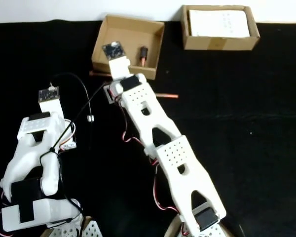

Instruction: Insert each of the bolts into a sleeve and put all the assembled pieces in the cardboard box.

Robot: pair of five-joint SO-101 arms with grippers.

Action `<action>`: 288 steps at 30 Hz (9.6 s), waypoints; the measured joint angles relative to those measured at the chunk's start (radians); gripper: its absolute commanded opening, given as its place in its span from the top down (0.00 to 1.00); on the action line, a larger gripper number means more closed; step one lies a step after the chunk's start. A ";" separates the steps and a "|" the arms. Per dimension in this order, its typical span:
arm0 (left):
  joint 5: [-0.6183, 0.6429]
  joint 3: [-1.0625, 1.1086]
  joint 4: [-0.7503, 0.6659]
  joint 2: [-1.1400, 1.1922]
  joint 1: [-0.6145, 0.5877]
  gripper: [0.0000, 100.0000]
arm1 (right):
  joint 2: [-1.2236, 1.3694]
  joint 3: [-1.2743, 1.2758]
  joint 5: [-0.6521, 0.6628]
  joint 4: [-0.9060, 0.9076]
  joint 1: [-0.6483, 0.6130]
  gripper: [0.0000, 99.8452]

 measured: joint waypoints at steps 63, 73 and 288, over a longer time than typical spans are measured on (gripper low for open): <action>0.000 0.000 0.000 0.000 0.000 0.90 | -0.232 0.407 -0.006 0.635 -0.048 0.88; 0.000 0.000 0.002 0.000 0.000 0.90 | -0.176 0.354 -0.006 0.637 -0.046 0.99; 0.250 -1.583 0.807 0.918 0.835 0.80 | -2.091 2.463 0.146 -0.526 0.694 0.99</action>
